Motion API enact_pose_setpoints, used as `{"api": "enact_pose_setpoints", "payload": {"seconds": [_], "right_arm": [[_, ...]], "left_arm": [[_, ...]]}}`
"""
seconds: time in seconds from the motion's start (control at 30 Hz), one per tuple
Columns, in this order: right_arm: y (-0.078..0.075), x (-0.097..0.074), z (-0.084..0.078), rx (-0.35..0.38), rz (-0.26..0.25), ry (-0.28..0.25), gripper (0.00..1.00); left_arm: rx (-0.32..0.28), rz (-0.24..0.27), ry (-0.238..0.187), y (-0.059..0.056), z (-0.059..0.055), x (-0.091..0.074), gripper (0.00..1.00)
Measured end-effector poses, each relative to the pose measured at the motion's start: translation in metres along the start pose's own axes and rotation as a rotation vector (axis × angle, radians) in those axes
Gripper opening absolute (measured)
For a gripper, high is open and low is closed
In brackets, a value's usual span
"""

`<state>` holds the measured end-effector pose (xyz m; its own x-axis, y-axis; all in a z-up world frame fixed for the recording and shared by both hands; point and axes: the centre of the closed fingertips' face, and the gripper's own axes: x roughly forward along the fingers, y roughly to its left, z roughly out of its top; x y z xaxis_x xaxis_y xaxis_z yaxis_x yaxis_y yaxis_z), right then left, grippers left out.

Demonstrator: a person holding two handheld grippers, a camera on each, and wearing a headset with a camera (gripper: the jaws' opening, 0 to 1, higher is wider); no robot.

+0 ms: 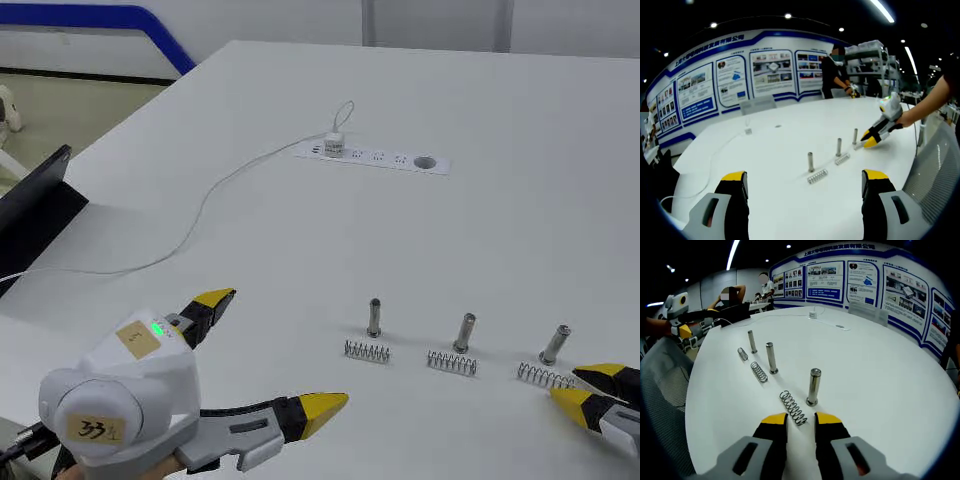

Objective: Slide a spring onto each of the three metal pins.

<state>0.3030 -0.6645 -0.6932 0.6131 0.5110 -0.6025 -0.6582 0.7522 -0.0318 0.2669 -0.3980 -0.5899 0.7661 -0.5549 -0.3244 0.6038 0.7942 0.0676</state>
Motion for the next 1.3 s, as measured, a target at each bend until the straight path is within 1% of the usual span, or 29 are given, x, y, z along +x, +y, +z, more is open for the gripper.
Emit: {"api": "enact_pose_setpoints", "payload": {"seconds": [0.1,0.2,0.27,0.37,0.47,0.67,0.73,0.93,1.17,1.3], "right_arm": [[0.004,0.001,0.0,-0.029,0.028,0.012,0.21],[0.007,0.003,-0.004,-0.055,0.054,0.041,0.21],[0.007,0.004,-0.003,-0.044,0.063,0.029,0.2],[0.011,0.003,-0.003,-0.036,0.092,0.027,0.19],[0.011,0.002,-0.003,-0.016,0.103,0.023,0.18],[0.012,0.0,-0.002,-0.027,0.123,0.016,0.15],[0.016,0.0,-0.002,-0.037,0.144,0.015,0.12],[0.016,-0.001,-0.002,-0.046,0.137,0.02,0.12],[0.016,-0.001,-0.003,-0.06,0.127,0.04,0.11],[0.015,-0.002,-0.004,-0.07,0.119,0.053,0.11]], "left_arm": [[0.005,0.005,0.002,0.001,0.0,0.0,0.96],[0.001,0.007,0.003,0.001,-0.001,0.0,0.96],[-0.003,0.009,0.006,0.001,-0.001,-0.001,0.96],[-0.004,0.009,0.007,0.001,-0.002,-0.001,0.96],[0.0,0.006,0.012,0.001,-0.003,0.0,0.96],[0.001,0.0,0.02,-0.001,-0.004,0.0,0.96],[0.002,0.0,0.02,-0.001,-0.004,0.0,0.96],[0.009,-0.003,0.025,-0.002,-0.005,0.0,0.96],[0.009,-0.006,0.022,-0.002,-0.004,0.0,0.96],[0.007,-0.035,0.035,-0.008,-0.007,0.002,0.95]]}}
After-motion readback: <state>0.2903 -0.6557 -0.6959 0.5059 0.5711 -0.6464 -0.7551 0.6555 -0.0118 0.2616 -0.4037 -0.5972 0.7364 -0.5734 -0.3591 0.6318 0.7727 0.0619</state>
